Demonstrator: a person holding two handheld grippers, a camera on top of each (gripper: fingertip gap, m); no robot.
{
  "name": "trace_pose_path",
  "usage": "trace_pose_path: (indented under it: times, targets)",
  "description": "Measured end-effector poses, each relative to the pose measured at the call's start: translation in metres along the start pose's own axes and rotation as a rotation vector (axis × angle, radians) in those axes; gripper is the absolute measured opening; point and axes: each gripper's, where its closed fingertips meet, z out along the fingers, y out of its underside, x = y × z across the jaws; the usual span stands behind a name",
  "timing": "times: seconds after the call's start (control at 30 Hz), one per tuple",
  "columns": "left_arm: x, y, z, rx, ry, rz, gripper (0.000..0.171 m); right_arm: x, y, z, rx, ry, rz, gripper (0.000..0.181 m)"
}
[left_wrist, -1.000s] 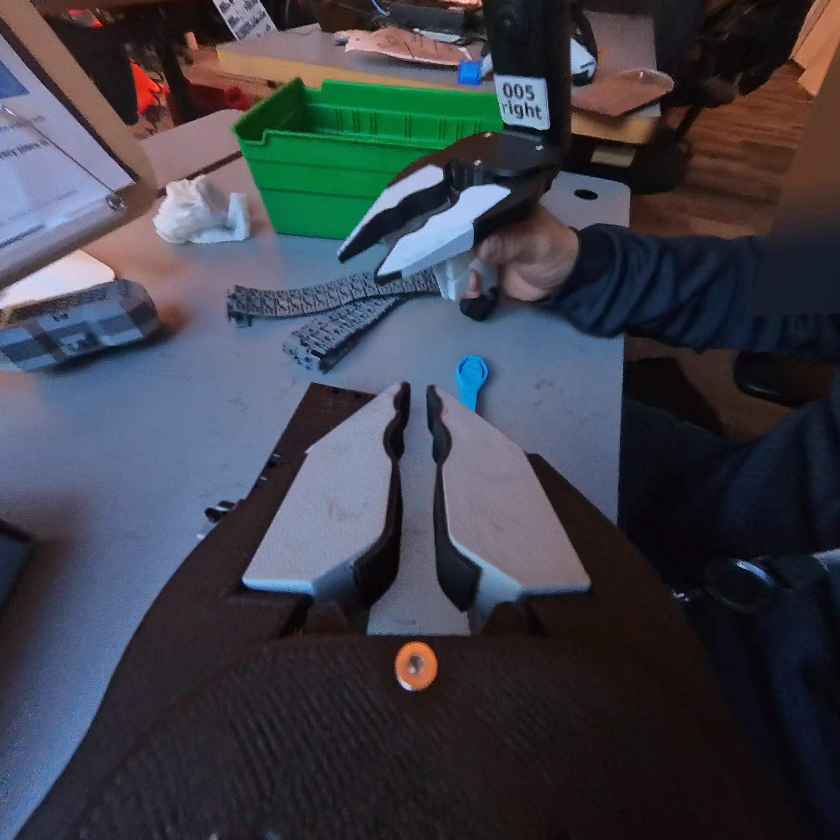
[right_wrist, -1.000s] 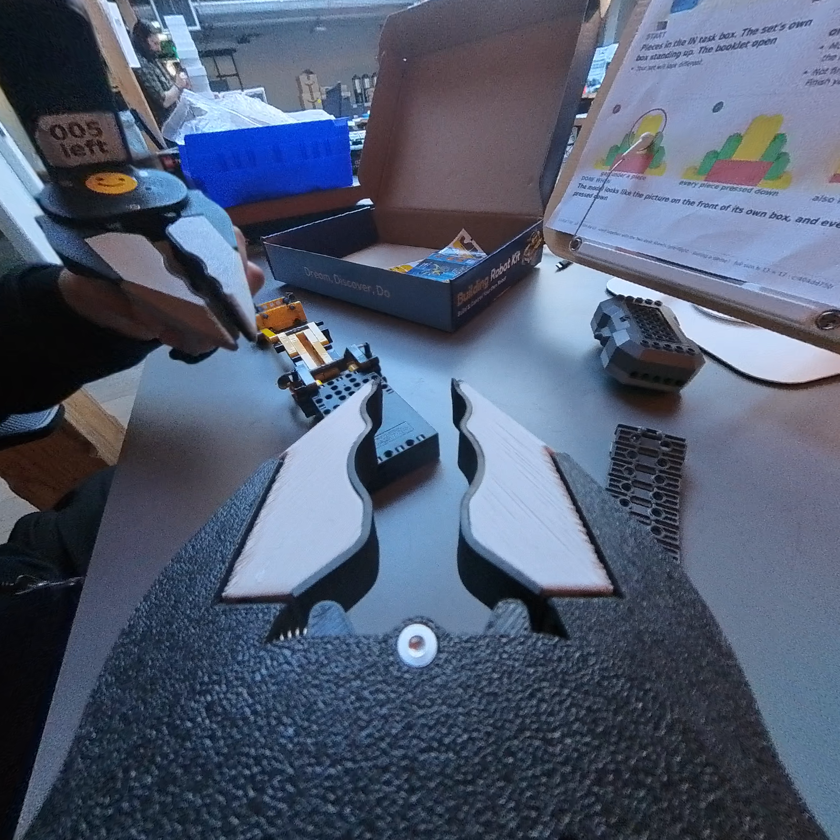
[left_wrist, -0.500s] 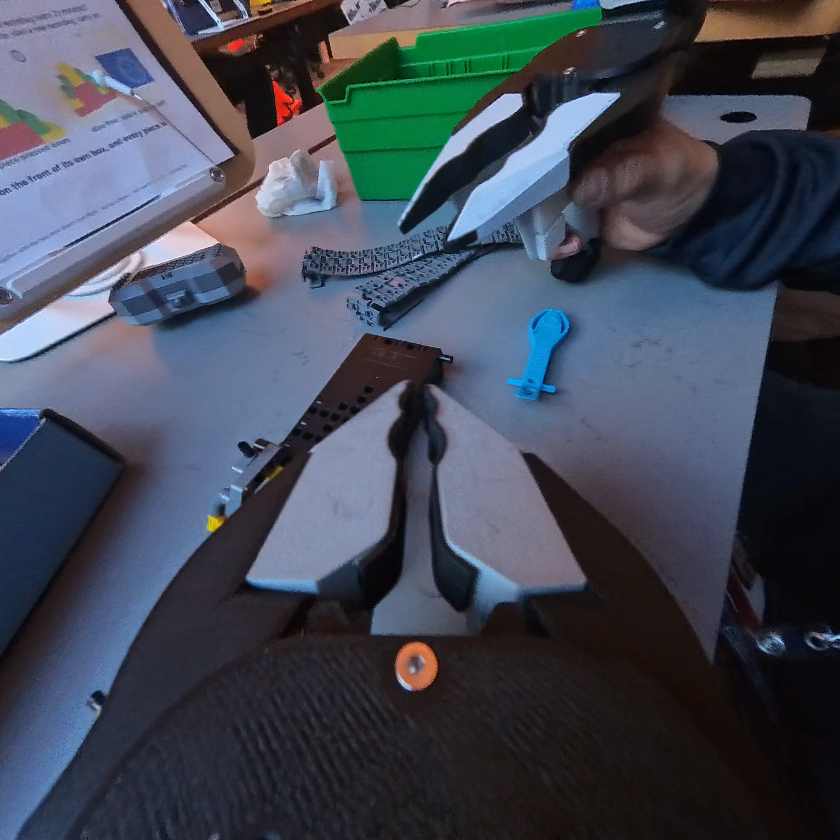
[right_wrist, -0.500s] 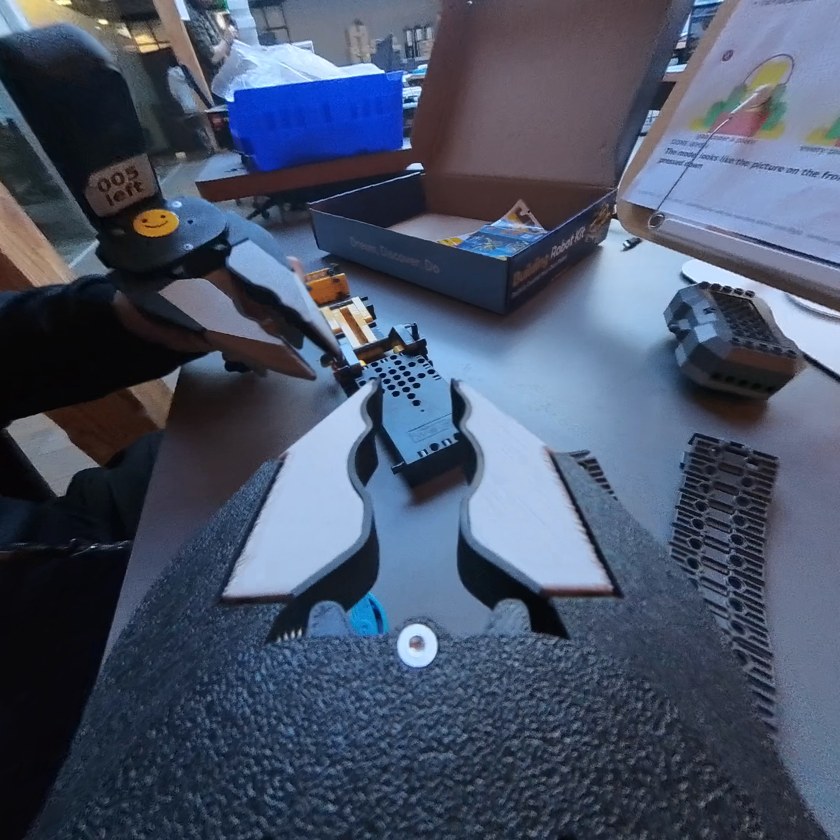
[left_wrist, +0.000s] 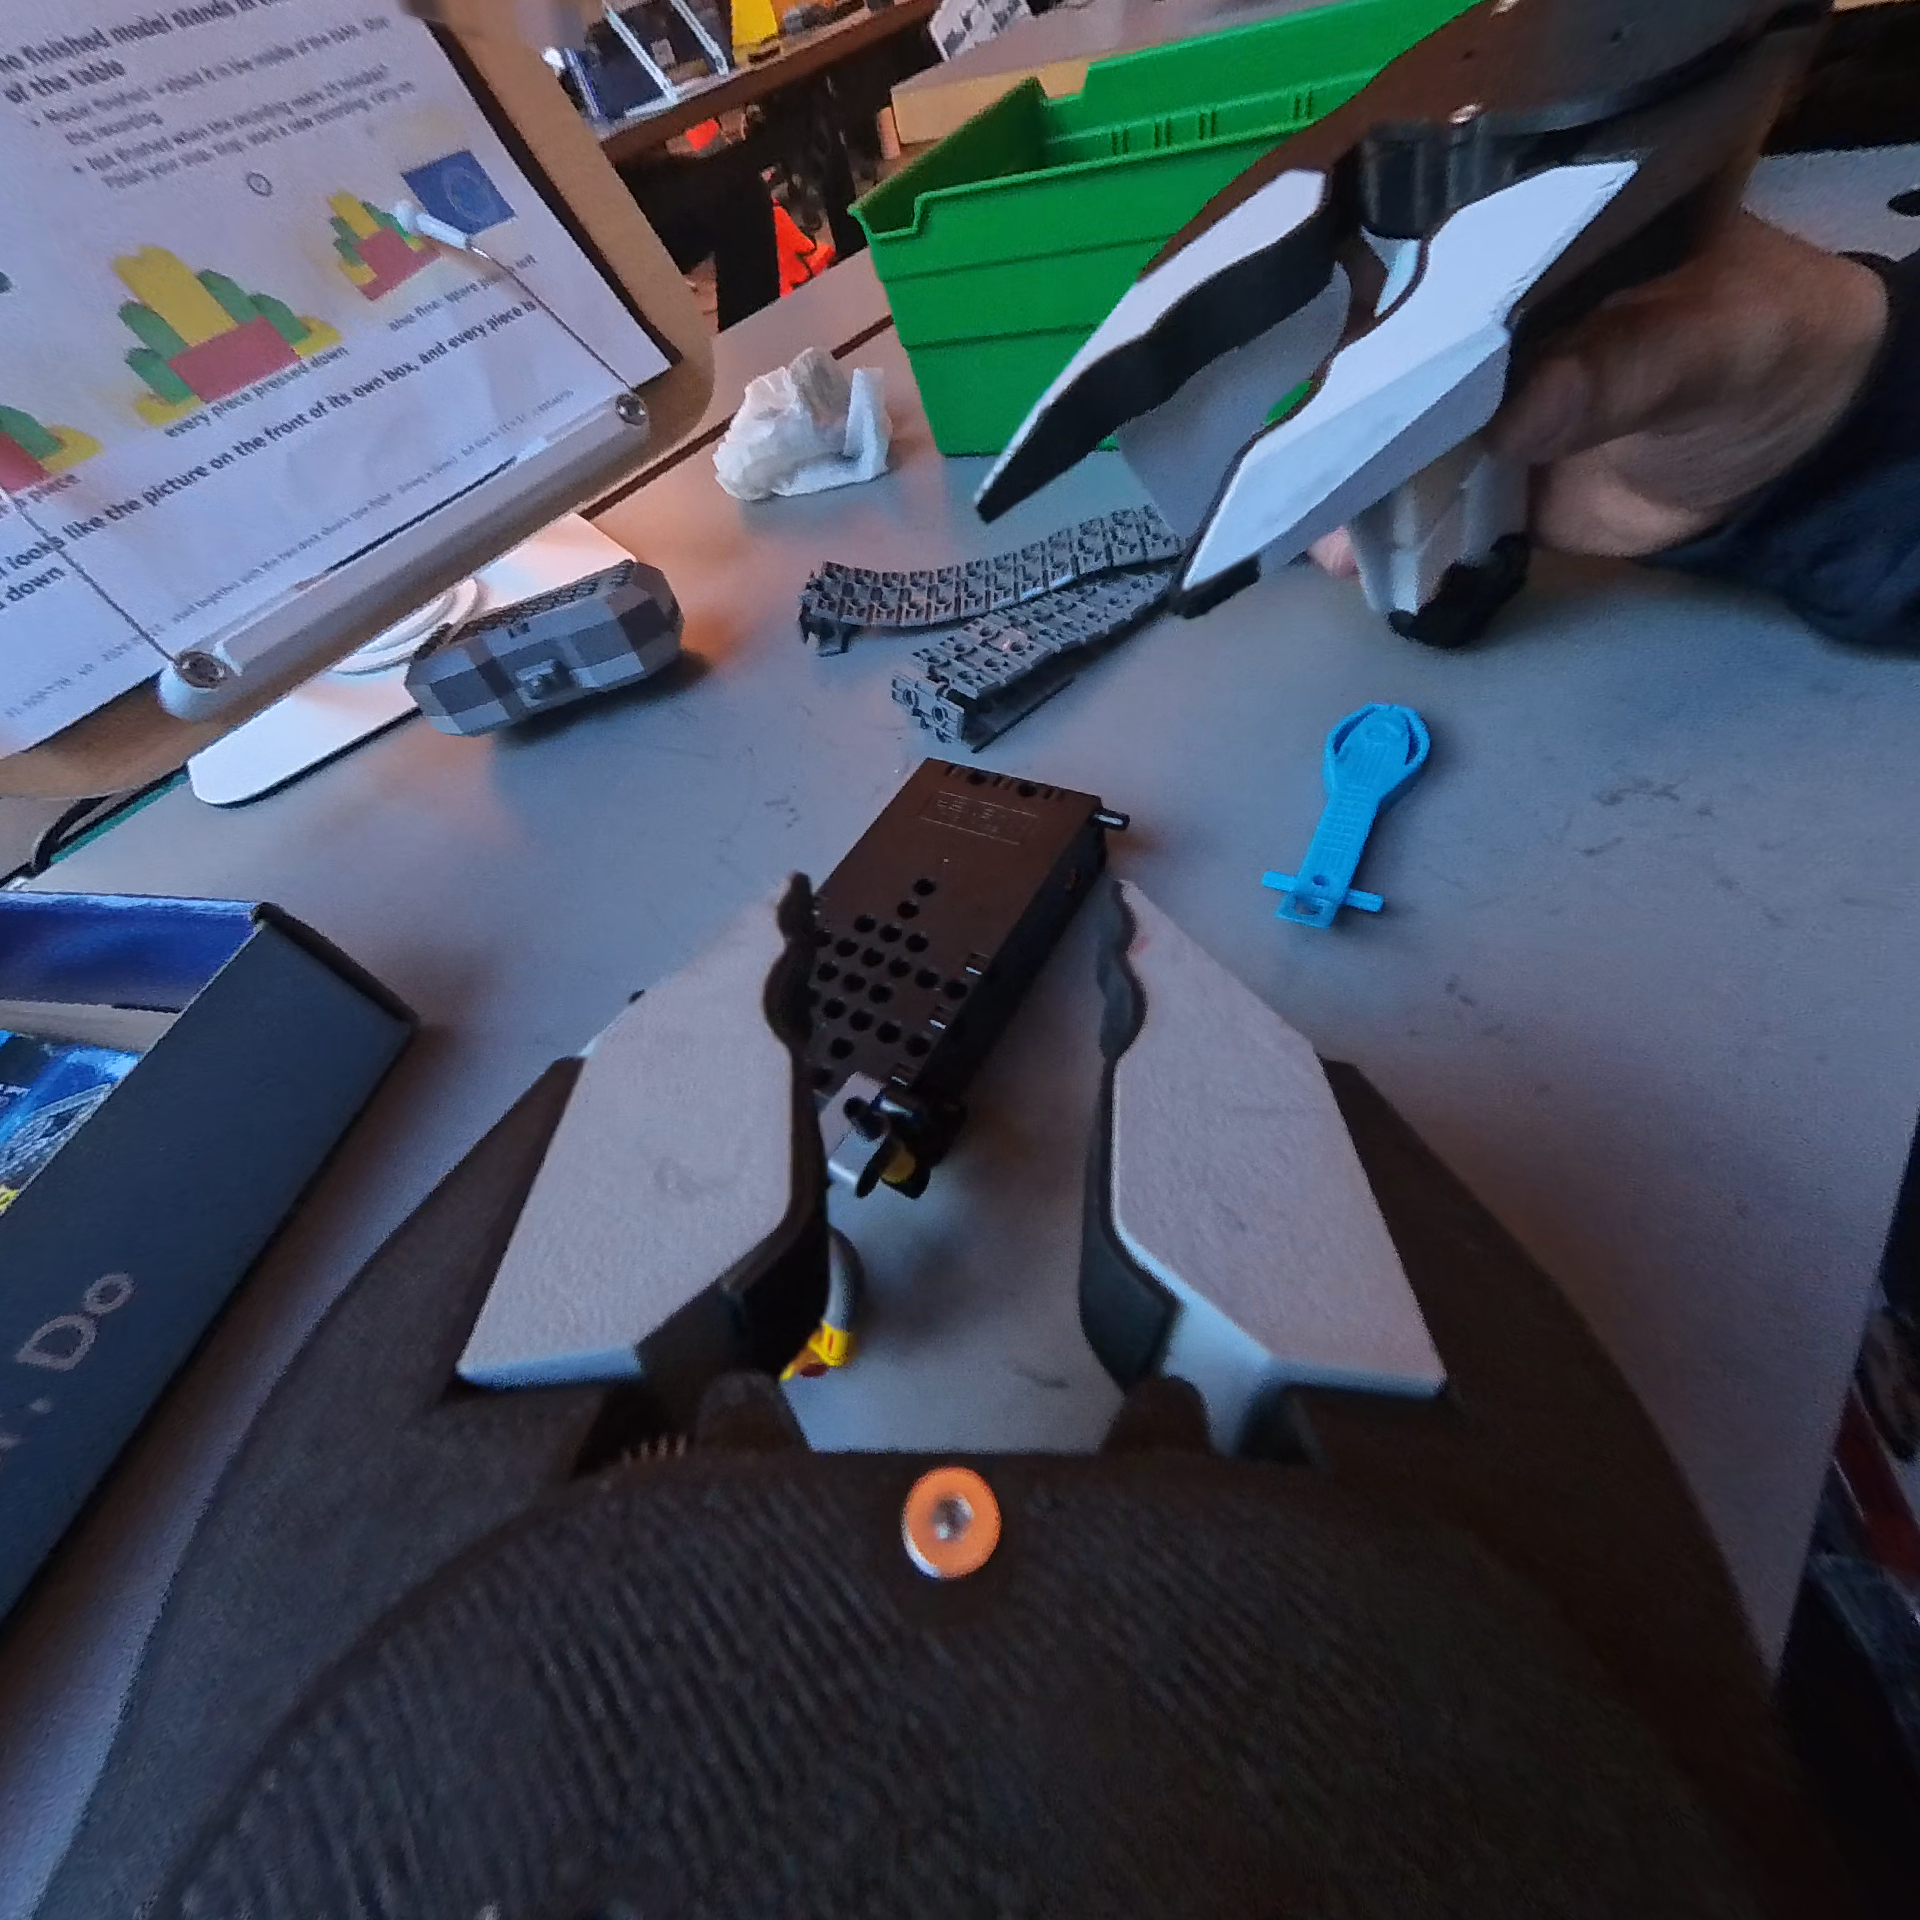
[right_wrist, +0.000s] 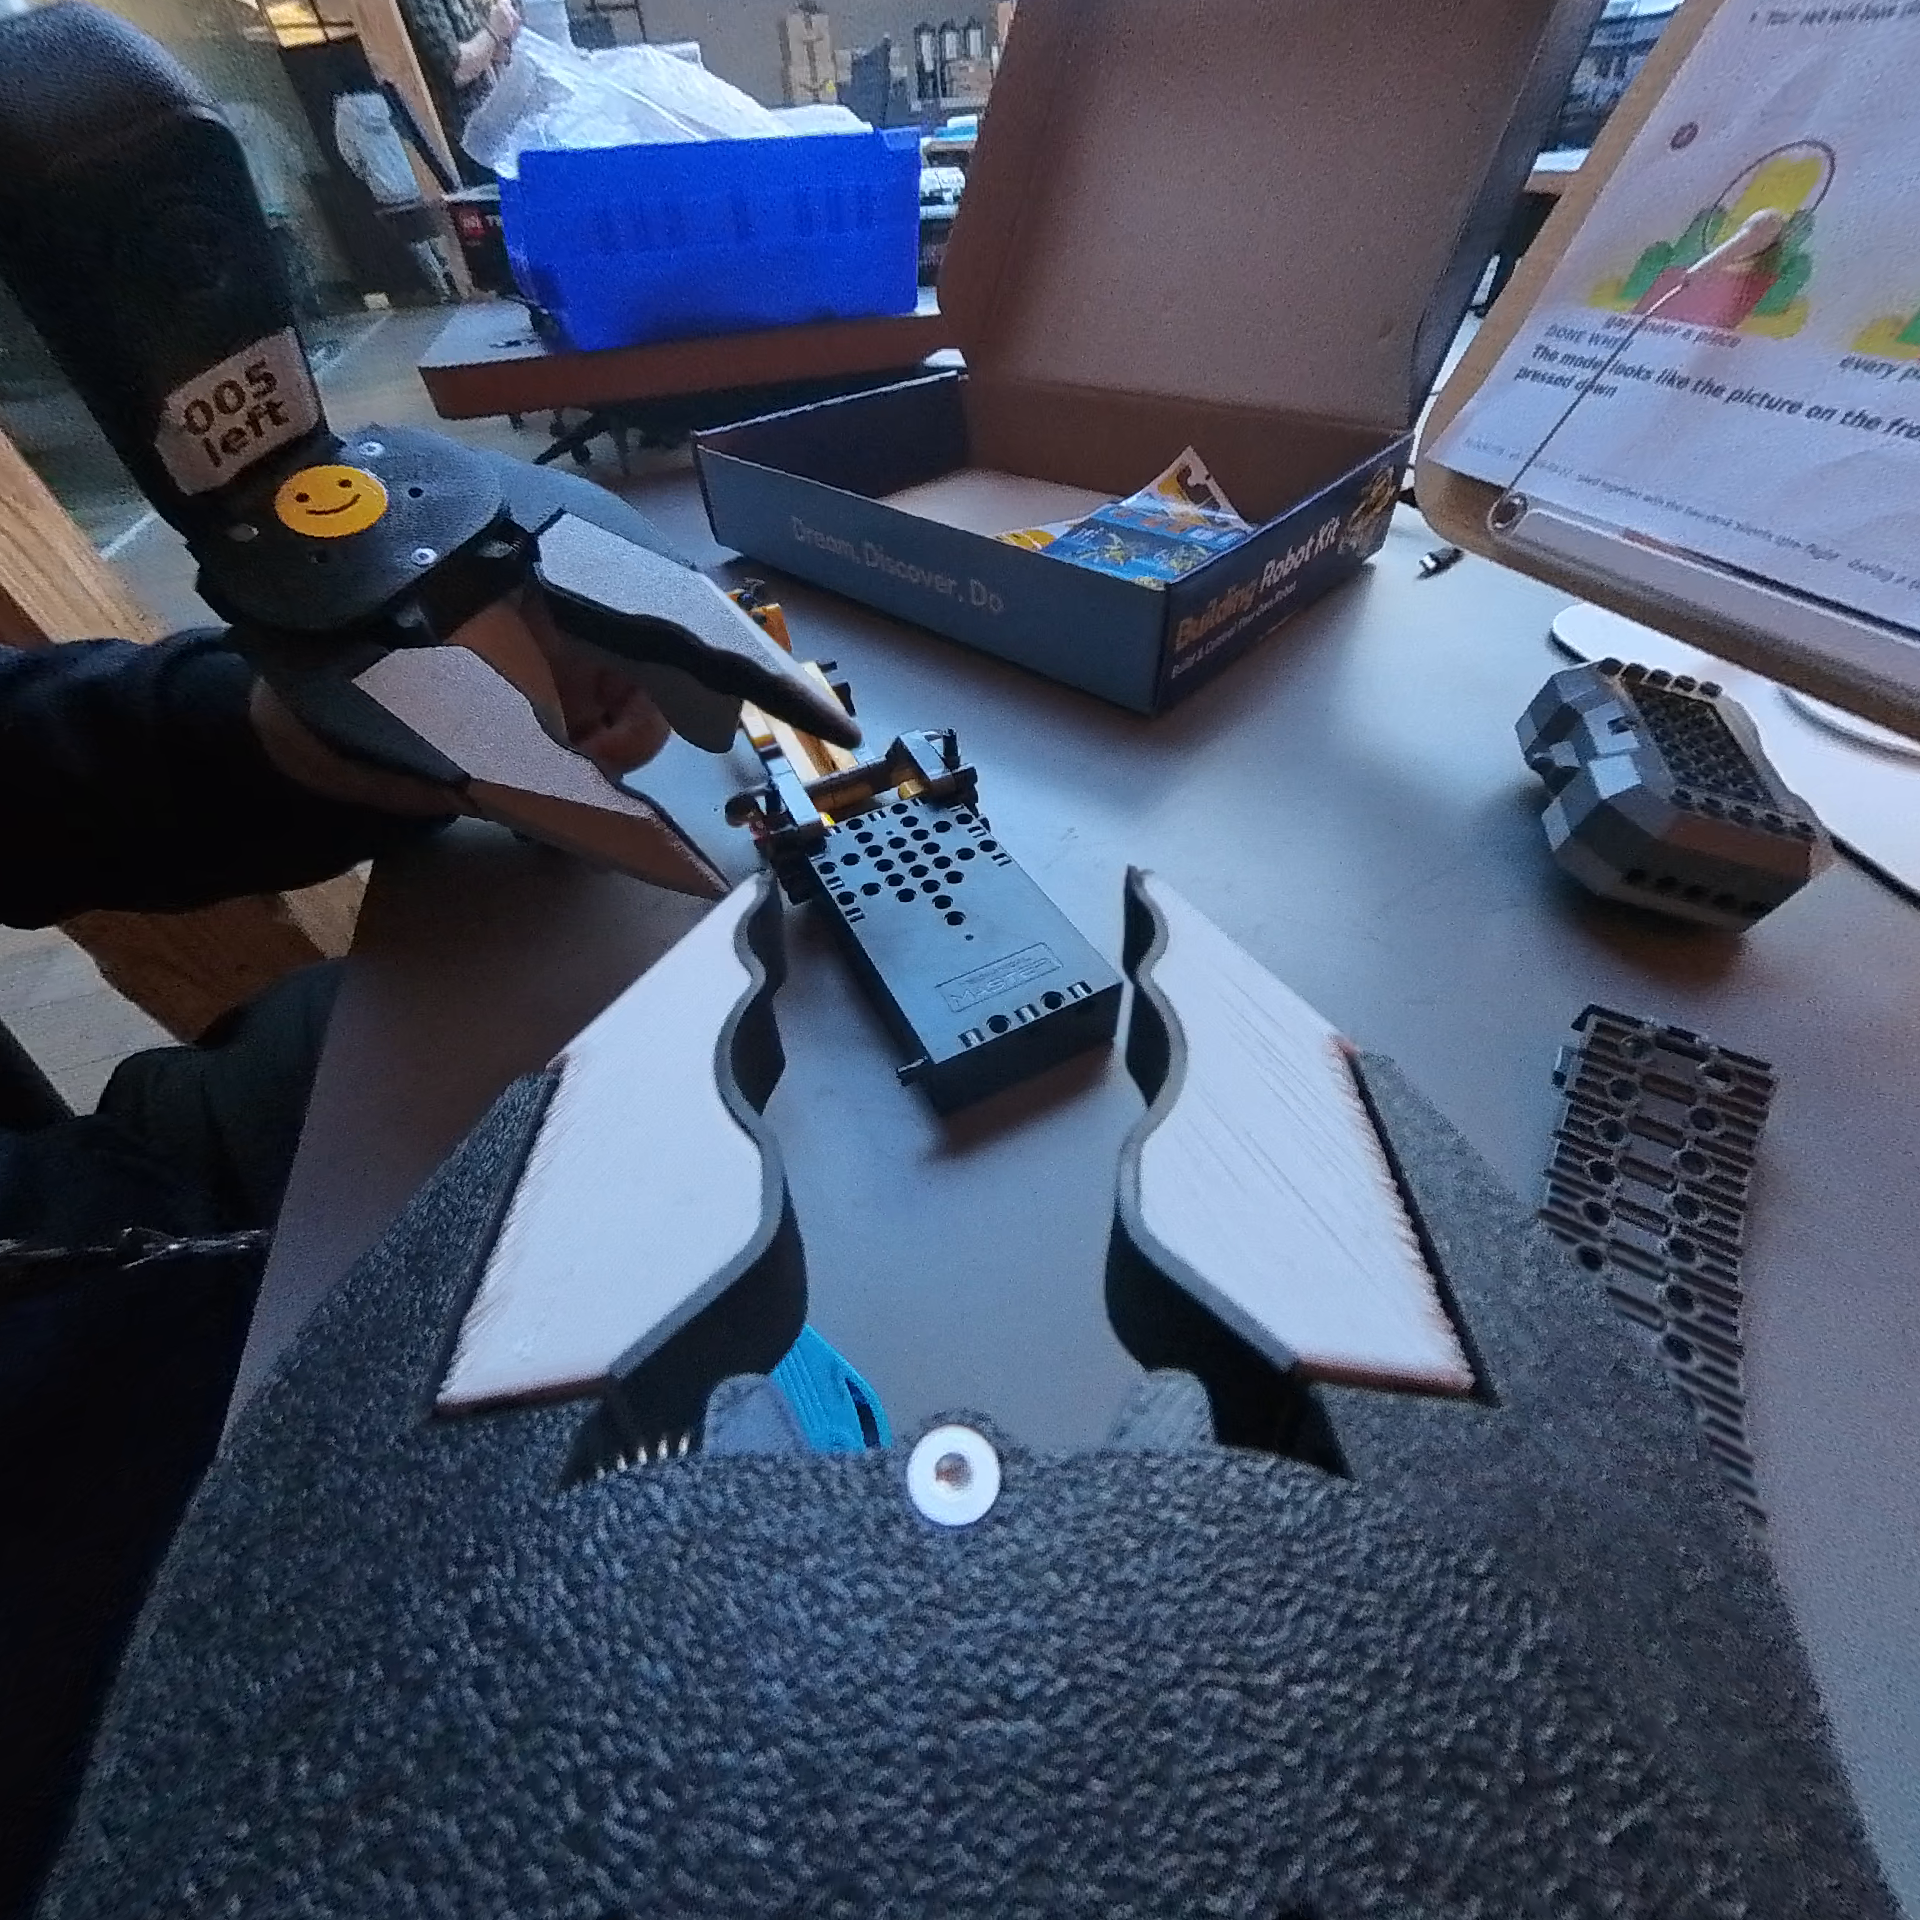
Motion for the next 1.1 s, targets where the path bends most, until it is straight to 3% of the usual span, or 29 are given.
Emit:
trace_pose_path:
  times: [0.07,0.27,0.7,1.1]
  targets:
    - [-0.004,-0.001,-0.001,0.012,-0.01,-0.024,0.064,0.0,0.0,-0.001,-0.004,-0.003,-0.003,0.055]
    - [0.005,0.0,0.0,0.009,0.113,-0.072,0.033,0.0,0.004,0.002,-0.03,0.005,-0.019,0.048]
    - [0.014,0.003,0.003,-0.019,0.094,0.034,0.033,0.001,0.008,0.004,-0.058,0.008,-0.023,0.051]
    - [0.017,0.009,0.008,-0.063,0.122,0.034,0.033,-0.001,0.013,0.007,-0.088,0.012,-0.042,0.055]
